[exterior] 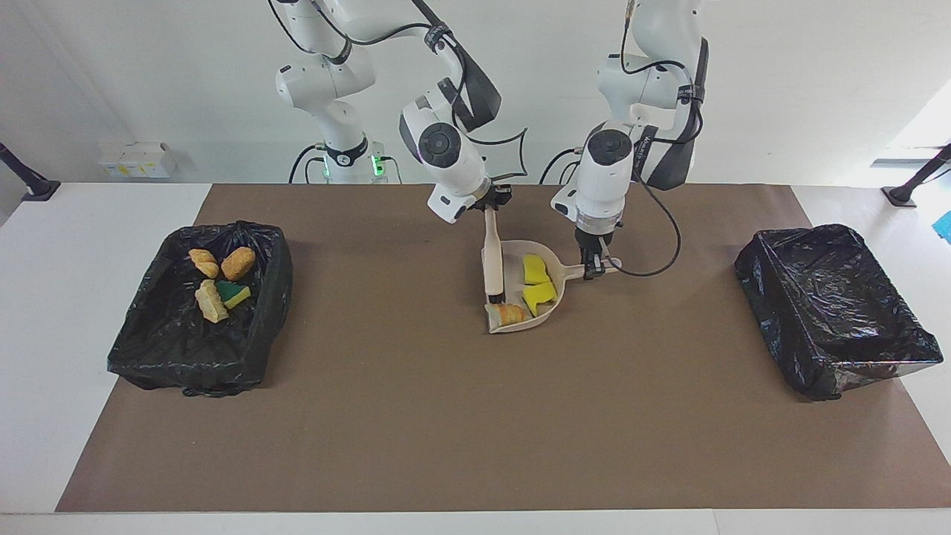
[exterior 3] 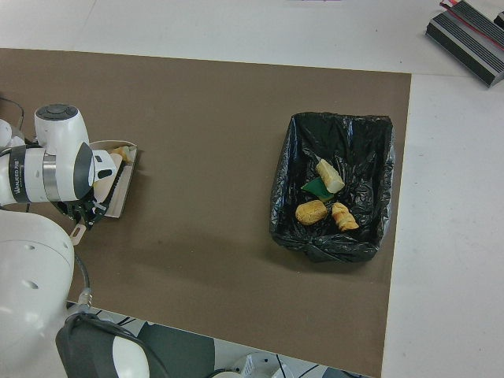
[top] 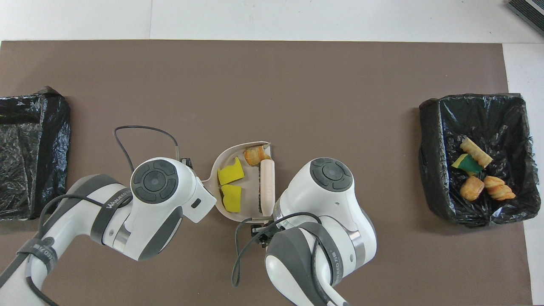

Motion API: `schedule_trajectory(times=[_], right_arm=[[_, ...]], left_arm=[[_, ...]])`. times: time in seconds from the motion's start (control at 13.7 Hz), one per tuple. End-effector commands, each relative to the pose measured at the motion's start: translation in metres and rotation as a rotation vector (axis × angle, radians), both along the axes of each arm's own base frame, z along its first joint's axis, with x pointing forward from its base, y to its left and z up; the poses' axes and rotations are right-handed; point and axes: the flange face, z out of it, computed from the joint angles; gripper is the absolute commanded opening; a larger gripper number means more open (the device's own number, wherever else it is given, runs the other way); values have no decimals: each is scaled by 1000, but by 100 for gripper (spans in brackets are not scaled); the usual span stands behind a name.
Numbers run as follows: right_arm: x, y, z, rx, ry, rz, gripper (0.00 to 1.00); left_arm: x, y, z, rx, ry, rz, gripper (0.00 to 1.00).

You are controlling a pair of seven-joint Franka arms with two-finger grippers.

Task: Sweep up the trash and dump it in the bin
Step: 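Sweep the remaining sponge into the dustpan with the right gripper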

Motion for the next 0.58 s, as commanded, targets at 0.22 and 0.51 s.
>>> schedule_trajectory(times=[0.22, 0.51], right_arm=[[1, -58, 76, -159, -68, 73, 0], [15, -98, 98, -270, -112, 143, 0]], left_arm=[[9, 18, -3, -11, -7, -7, 0], [43, 56, 38, -66, 65, -41, 0]])
